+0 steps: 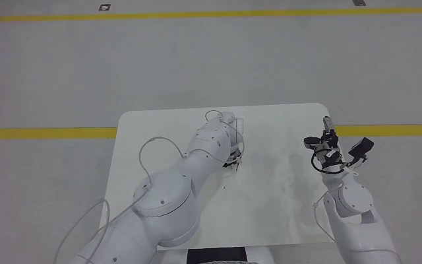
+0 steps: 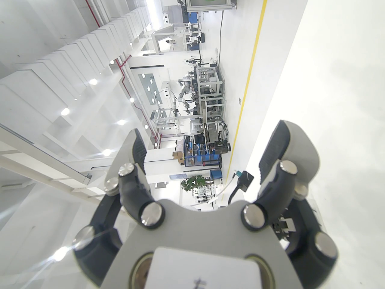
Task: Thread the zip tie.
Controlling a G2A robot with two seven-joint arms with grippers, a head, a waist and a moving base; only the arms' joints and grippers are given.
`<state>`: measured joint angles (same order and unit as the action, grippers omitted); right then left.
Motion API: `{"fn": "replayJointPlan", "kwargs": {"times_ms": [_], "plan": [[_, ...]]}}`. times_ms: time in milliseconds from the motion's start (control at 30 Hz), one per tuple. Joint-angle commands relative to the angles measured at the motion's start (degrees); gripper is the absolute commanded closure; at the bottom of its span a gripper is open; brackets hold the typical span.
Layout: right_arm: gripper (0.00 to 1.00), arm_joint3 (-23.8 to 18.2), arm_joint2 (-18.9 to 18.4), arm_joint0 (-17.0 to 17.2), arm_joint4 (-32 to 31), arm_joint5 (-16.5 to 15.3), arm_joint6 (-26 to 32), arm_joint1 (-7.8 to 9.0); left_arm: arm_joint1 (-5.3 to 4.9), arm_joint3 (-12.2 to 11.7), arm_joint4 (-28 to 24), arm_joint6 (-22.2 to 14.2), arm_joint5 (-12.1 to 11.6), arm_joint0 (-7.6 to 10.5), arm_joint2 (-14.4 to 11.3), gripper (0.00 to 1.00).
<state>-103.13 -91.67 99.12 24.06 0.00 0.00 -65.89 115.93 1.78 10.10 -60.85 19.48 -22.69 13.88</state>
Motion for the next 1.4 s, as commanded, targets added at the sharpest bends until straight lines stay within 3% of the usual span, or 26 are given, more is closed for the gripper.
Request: {"fn": "replayJointPlan", "kwargs": {"times_ms": [0,200,433,1200,1367], "plan": [[0.00,0.00,0.00,0.00,0.00,0.00,0.00,0.00,0.01,0.04,0.04,0.00,0.00,-0.06,-0.05,0.75],[0.00,0.00,0.00,0.00,0.00,0.00,0.00,0.00,0.03,-0.04,0.21,0.17,0.00,-0.41,-0.26,0.76],[0.00,0.00,0.00,0.00,0.00,0.00,0.00,0.00,0.07,-0.44,-0.23,1.14,0.00,-0.54,-0.29,0.87],[0.00,0.00,0.00,0.00,0.00,0.00,0.00,0.00,0.07,-0.37,-1.58,3.92,0.00,-1.38,-0.85,0.77],[0.00,0.00,0.00,0.00,0.00,0.00,0.00,0.00,0.07,-0.37,-1.65,4.17,0.00,-1.54,-0.95,0.82]]}}
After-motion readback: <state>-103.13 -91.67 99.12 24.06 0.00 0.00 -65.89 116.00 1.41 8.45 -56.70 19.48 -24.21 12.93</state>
